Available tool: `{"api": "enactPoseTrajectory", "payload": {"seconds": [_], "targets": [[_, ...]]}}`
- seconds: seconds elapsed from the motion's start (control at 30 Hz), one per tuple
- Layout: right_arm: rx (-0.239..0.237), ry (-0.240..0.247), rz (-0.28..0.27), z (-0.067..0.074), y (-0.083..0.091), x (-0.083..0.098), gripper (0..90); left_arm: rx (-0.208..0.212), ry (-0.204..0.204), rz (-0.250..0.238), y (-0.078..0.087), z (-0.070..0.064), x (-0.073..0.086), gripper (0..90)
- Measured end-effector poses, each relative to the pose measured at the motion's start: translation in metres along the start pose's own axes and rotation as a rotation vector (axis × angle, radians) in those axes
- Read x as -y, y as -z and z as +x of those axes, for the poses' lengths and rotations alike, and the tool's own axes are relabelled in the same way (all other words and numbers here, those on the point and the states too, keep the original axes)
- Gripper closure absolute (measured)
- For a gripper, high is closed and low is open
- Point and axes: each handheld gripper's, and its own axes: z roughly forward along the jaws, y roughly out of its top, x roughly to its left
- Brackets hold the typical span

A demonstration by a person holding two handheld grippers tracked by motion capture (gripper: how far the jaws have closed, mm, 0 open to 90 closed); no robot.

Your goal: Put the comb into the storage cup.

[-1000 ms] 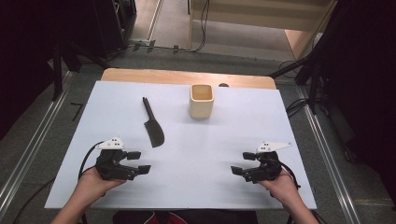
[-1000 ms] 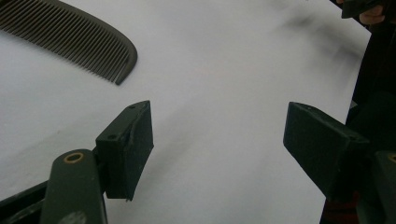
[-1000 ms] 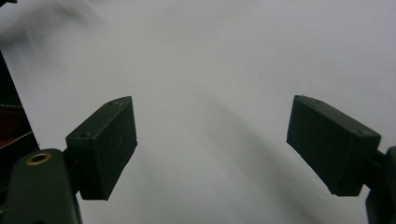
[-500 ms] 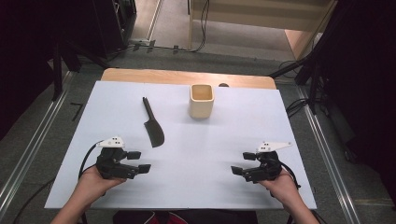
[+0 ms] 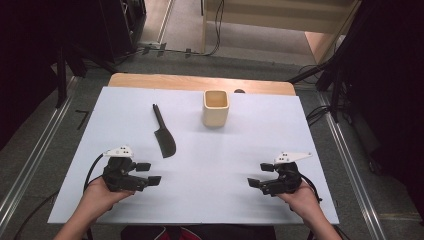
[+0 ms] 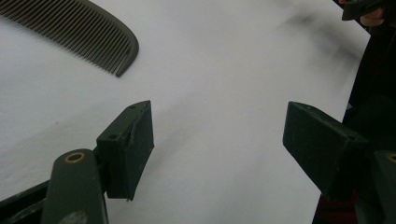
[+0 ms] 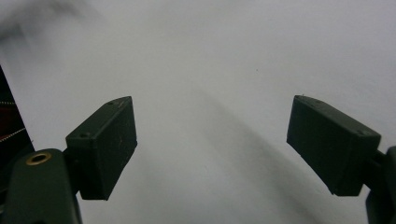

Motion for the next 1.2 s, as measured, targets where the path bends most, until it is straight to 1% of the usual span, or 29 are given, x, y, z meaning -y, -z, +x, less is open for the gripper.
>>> {"api": "enactPoseTrajectory", "payload": {"seconds": [0.1,0.17,0.43,0.47,0.5,0.57,0.63,0.73,0.77,0.83,0.97,1.0,1.07,1.17,1.2], "targets": [[-0.001,0.006,-0.001,0.0,0.0,0.0,14.3,-0.003,-0.003,0.001,0.0,0.0,0.0,25.7],[-0.003,0.006,-0.003,0.0,0.0,0.0,14.3,-0.001,0.004,-0.001,0.0,0.0,0.0,25.7],[-0.009,0.004,-0.001,0.0,0.0,0.0,14.3,-0.001,0.008,0.006,0.0,0.0,-0.001,25.9],[-0.009,0.003,-0.001,0.0,0.0,0.0,14.3,0.001,0.017,0.016,0.0,0.002,-0.003,27.1],[-0.009,0.003,-0.001,0.0,0.0,0.0,14.3,0.001,0.017,0.016,0.0,0.002,-0.003,27.7],[-0.008,-0.002,-0.007,0.0,0.0,0.0,14.3,-0.024,0.031,0.014,0.003,0.004,-0.008,27.6],[-0.011,-0.001,-0.01,0.0,0.001,-0.001,14.3,-0.018,0.052,-0.006,0.006,0.006,-0.011,27.6],[-0.011,-0.002,-0.013,0.002,0.001,-0.002,14.3,-0.016,0.072,0.004,0.005,0.008,-0.014,27.6],[-0.021,-0.003,-0.012,0.002,0.001,-0.002,14.3,-0.019,0.074,0.012,0.005,0.009,-0.016,27.6],[-0.019,-0.003,-0.012,0.002,0.001,-0.002,14.3,-0.018,0.082,0.01,0.003,0.009,-0.019,27.6],[-0.013,-0.002,-0.008,0.002,0.001,-0.002,14.3,-0.02,0.079,0.023,0.002,0.009,-0.026,27.6],[-0.013,-0.006,-0.004,0.002,0.001,-0.002,14.3,-0.014,0.082,0.021,0.002,0.01,-0.028,27.5],[-0.007,-0.007,-0.003,0.002,0.001,-0.002,14.3,-0.019,0.071,0.025,0.001,0.011,-0.031,27.5],[0.0,-0.011,0.002,0.001,0.002,-0.001,14.3,-0.02,0.065,0.032,-0.001,0.015,-0.038,27.5],[0.0,-0.011,0.004,0.001,0.001,-0.001,14.3,-0.02,0.065,0.032,-0.001,0.015,-0.038,27.5]]}}
